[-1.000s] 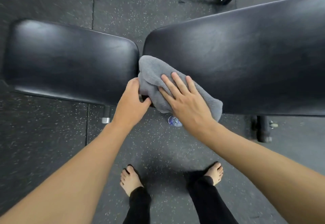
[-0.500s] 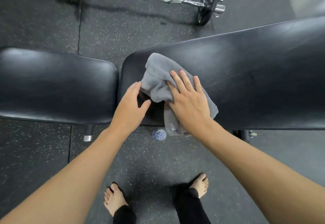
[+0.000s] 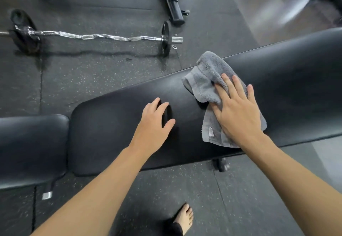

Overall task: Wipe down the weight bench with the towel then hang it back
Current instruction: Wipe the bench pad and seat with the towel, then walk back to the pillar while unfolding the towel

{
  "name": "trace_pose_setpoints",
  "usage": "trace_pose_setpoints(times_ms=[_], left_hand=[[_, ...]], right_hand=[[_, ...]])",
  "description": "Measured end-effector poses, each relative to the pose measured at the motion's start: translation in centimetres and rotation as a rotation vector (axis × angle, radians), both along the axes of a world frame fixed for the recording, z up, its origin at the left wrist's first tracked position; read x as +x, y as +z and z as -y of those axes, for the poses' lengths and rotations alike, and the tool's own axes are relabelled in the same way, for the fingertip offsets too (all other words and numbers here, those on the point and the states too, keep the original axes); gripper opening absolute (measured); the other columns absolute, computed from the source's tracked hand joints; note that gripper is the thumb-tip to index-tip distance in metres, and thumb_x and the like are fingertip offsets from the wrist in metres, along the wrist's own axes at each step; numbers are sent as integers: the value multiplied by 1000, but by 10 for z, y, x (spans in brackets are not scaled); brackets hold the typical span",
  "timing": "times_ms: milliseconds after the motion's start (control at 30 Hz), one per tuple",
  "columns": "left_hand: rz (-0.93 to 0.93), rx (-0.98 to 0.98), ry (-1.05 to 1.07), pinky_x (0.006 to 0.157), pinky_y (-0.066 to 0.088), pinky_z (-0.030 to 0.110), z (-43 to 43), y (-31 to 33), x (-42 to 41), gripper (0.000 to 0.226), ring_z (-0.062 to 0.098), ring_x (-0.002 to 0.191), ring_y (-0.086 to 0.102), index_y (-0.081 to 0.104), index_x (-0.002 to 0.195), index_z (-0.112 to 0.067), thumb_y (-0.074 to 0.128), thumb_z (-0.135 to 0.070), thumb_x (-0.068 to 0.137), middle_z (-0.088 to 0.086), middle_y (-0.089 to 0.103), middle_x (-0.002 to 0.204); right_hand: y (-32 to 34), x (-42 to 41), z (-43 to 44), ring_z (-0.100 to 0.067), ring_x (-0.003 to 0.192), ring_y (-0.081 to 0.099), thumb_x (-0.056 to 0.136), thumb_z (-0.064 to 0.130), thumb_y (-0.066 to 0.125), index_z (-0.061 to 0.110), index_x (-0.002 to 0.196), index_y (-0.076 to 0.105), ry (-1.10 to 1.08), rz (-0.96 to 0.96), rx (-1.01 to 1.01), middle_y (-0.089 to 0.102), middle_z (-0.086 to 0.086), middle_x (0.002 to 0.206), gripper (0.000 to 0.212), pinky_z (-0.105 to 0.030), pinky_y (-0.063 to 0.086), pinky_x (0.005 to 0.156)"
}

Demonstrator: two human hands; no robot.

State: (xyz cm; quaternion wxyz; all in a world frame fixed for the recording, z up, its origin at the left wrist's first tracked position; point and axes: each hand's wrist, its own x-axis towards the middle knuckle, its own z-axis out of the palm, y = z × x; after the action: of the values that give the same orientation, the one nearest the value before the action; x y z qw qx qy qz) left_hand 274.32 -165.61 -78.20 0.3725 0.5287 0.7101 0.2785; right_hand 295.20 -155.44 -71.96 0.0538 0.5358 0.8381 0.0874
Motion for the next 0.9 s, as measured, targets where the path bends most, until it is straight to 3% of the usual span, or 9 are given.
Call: trace_pose_setpoints(times_ms=[267, 333, 400, 467, 567, 633, 700, 800, 900], left_hand=[[77, 16, -116, 108, 43, 30, -82, 91, 78, 51, 10, 132, 51, 43, 149, -28, 56, -39, 101, -16, 51, 146], [212, -12, -77, 91, 46, 18, -108, 112, 102, 48, -1, 116, 57, 43, 142, -33, 60, -41, 98, -25, 55, 124], [401, -62, 3, 86, 46, 11, -133, 127, 124, 69, -8, 107, 58, 33, 152, -25, 68, -39, 94, -19, 56, 121], [536, -163, 123, 102, 52, 32, -152, 135, 141, 85, 12, 121, 59, 28, 155, -16, 77, -34, 88, 1, 55, 135], [577, -283, 260, 90, 58, 45, -167, 142, 155, 32, 25, 101, 66, 60, 105, -9, 82, -19, 84, 9, 65, 105], [495, -292, 259, 61, 45, 33, -171, 149, 160, 38, 19, 70, 51, 47, 64, -15, 80, -11, 83, 2, 50, 67], [413, -260, 229, 55, 25, 30, -177, 163, 166, 48, 16, 62, 34, 35, 59, -18, 77, -8, 83, -1, 35, 61], [374, -175, 139, 56, 22, 30, -192, 206, 177, 38, 15, 61, 32, 42, 63, -12, 76, -9, 82, 3, 34, 65], [302, -5, -65, 61, 33, 28, -207, 259, 191, 16, 16, 72, 46, 60, 86, 6, 74, 0, 82, 8, 51, 78]], right_hand=[[65, 91, -33, -24, 156, 19, 100, 55, 35, 21, 152, 42, -25, -6, -7, 25, 0, 168, 63, -54, 21, 123], [74, 106, -34, -25, 156, 21, 96, 58, 27, 21, 152, 43, 13, 37, -29, 26, -1, 168, 70, -54, 25, 122], [80, 120, -35, -27, 155, 22, 93, 58, 24, 21, 152, 45, 70, 66, -62, 26, -3, 167, 73, -55, 28, 121], [84, 133, -35, -29, 155, 24, 92, 58, 31, 21, 152, 45, 131, 84, -83, 26, -4, 167, 72, -55, 29, 120], [89, 145, -30, -30, 152, 31, 90, 59, 51, 20, 147, 52, 192, 47, -98, 35, -7, 164, 70, -54, 35, 118], [91, 149, -28, -29, 149, 38, 87, 61, 53, 19, 140, 60, 205, -29, -109, 44, -7, 158, 67, -53, 39, 116], [94, 151, -28, -25, 141, 49, 89, 62, 52, 19, 130, 65, 176, -195, -131, 55, -3, 149, 61, -47, 44, 113], [116, 148, -40, -4, 103, 64, 95, 45, 60, 36, 112, 60, -55, -736, -253, 64, 21, 116, 19, -25, 53, 90], [157, 144, -69, -6, 97, 70, 91, 24, 74, 35, 116, 49, -406, -1410, -513, 70, 14, 112, 37, -26, 56, 82]])
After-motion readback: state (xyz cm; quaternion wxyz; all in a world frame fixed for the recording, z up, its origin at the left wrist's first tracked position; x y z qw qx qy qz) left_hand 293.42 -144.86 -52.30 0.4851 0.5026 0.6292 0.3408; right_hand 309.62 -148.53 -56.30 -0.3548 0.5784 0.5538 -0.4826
